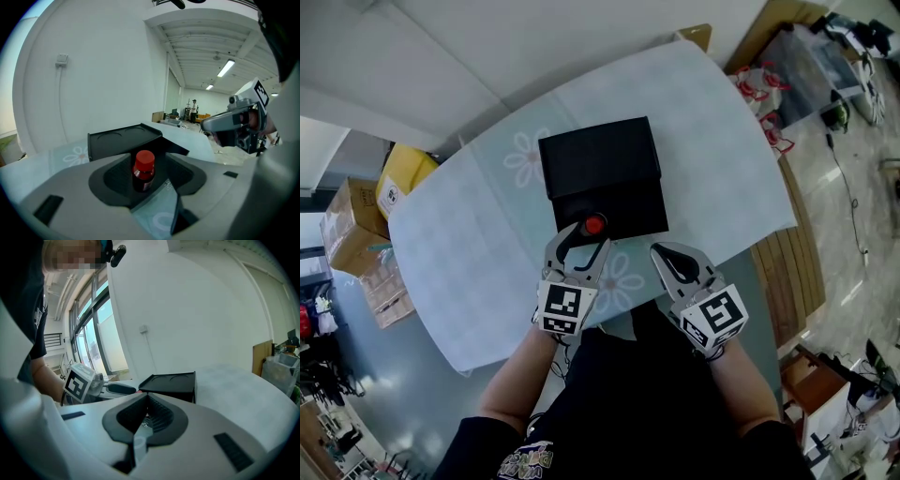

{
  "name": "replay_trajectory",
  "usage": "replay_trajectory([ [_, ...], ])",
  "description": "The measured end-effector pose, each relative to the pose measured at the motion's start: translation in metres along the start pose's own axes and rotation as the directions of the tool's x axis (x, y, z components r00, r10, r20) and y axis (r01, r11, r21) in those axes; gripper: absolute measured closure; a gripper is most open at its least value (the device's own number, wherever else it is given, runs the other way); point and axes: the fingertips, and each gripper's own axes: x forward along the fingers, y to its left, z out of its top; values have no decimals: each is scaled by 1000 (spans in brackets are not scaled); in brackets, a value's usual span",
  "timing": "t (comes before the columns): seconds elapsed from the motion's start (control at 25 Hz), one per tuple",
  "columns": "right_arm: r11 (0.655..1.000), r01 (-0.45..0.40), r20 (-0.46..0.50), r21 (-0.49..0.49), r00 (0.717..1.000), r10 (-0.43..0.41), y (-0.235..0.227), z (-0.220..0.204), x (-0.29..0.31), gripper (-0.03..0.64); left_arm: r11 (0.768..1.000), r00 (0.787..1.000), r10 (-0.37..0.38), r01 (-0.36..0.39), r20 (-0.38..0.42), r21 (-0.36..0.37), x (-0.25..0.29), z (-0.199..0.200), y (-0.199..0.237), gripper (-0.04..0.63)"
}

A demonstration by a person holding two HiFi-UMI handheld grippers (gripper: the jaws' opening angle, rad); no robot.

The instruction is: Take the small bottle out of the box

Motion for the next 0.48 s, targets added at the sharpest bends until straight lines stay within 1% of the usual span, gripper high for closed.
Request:
replay_trajectory([
  [0.28, 1000, 1, -6, 24, 1000, -1, -3, -8, -3, 598, 1000, 1000, 13, -13, -26, 19, 10, -8, 5, 370],
  [0.48, 999, -7, -11, 45, 1000, 8, -5, -13, -3, 598, 999, 1000, 12, -11, -26, 30, 17, -7, 1, 371],
])
